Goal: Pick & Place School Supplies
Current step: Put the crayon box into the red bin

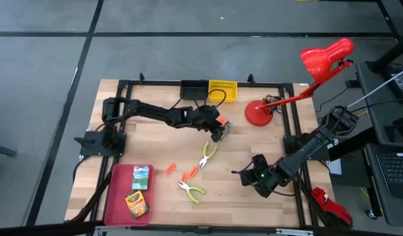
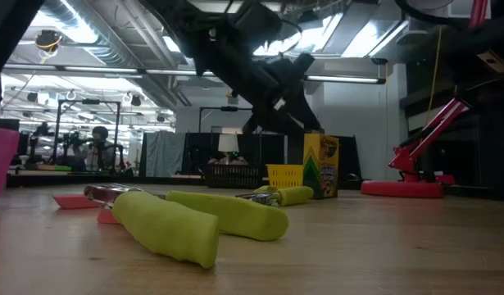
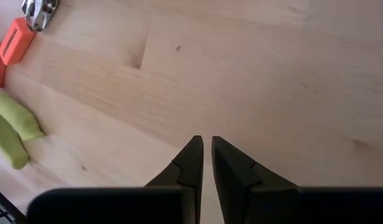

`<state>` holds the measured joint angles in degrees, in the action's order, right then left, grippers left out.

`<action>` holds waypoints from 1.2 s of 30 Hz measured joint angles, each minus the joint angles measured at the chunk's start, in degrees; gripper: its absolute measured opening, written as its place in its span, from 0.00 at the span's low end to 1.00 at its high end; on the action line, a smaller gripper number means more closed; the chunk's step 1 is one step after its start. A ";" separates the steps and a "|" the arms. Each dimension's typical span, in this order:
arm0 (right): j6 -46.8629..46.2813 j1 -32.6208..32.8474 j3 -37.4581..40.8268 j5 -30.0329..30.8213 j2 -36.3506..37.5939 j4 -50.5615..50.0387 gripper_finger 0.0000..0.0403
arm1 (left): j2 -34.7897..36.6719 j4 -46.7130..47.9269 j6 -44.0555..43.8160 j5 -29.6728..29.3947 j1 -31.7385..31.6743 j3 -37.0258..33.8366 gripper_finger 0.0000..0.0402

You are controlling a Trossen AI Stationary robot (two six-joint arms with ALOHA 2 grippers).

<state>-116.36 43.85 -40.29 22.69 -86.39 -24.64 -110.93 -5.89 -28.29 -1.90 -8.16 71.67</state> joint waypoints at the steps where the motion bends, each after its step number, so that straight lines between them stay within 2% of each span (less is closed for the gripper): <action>1: -0.30 0.28 0.00 0.00 0.00 -0.06 0.10 | -0.53 -0.03 -0.24 0.71 -0.15 0.43 0.35; 7: -3.52 1.86 0.00 0.74 0.00 -0.94 0.10 | -2.54 0.13 -1.40 1.56 -0.43 2.90 0.25; 13: -5.20 2.55 0.00 1.82 0.00 -1.29 0.10 | -2.23 0.46 -2.79 2.90 -2.35 3.46 0.04; 21: -5.71 2.55 0.00 3.48 0.00 -0.95 0.10 | -0.75 1.71 -4.22 12.25 -6.61 3.38 0.01; 28: -5.73 2.55 -0.01 5.44 0.00 0.35 0.10 | 9.44 21.77 5.76 21.35 -9.82 3.38 0.01; 36: -5.74 2.55 -0.02 7.96 0.00 1.93 0.10 | 25.79 46.89 8.26 21.97 -6.81 3.40 0.01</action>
<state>-122.10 46.39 -40.32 30.65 -86.39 -22.71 -85.13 41.00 -20.03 20.07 -14.97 75.07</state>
